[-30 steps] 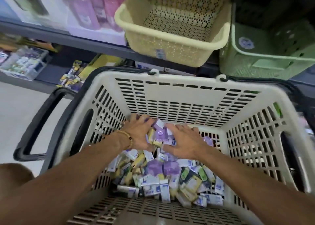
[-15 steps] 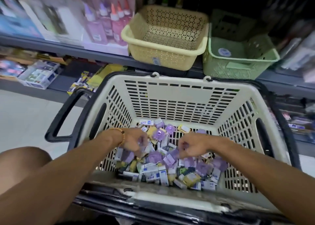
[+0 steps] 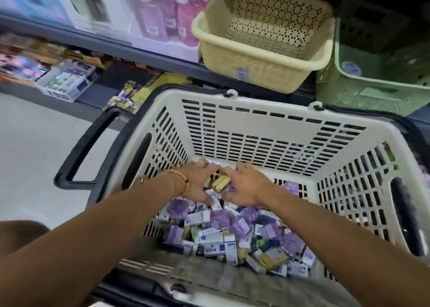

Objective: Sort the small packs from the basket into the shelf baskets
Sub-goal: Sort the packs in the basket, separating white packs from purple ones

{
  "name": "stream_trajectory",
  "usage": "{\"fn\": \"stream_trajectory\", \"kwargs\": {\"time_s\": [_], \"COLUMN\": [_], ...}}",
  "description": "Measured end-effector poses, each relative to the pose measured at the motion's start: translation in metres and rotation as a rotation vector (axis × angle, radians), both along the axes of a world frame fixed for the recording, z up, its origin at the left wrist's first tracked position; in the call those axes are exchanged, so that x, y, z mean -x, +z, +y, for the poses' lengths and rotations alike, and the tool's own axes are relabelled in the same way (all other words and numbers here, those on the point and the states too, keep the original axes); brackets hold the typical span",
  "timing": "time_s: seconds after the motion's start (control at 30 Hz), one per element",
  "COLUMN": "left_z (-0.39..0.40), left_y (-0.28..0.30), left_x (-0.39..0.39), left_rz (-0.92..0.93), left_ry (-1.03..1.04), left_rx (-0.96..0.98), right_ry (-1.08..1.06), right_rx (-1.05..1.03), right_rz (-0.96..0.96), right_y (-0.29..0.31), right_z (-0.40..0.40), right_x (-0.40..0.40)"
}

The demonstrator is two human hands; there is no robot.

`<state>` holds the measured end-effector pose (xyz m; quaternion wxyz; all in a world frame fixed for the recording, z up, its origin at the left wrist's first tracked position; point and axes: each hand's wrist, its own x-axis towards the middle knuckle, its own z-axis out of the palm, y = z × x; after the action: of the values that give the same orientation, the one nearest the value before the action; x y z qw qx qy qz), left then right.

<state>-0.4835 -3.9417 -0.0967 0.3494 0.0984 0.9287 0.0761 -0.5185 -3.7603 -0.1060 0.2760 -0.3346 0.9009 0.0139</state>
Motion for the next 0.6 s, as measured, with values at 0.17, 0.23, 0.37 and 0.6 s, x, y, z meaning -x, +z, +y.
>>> {"fn": "stream_trajectory", "kwargs": {"time_s": [0.17, 0.23, 0.37, 0.6], "left_z": [0.006, 0.007, 0.017, 0.048], "left_y": [-0.013, -0.011, -0.008, 0.000], "left_x": [-0.001, 0.001, -0.002, -0.005], "left_rz": [0.033, 0.044, 0.014, -0.056], "left_ry": [-0.032, -0.028, -0.023, -0.101], "left_rx": [0.082, 0.074, 0.060, -0.192], "right_ry": [-0.160, -0.162, -0.212, -0.398], "right_rx": [-0.004, -0.037, -0.161, 0.045], "right_rz": [-0.306, -0.405, -0.608, -0.171], "right_y": [0.021, 0.029, 0.041, 0.053], "right_z": [0.036, 0.051, 0.082, 0.086], "right_x": [0.002, -0.009, -0.035, -0.018]}}
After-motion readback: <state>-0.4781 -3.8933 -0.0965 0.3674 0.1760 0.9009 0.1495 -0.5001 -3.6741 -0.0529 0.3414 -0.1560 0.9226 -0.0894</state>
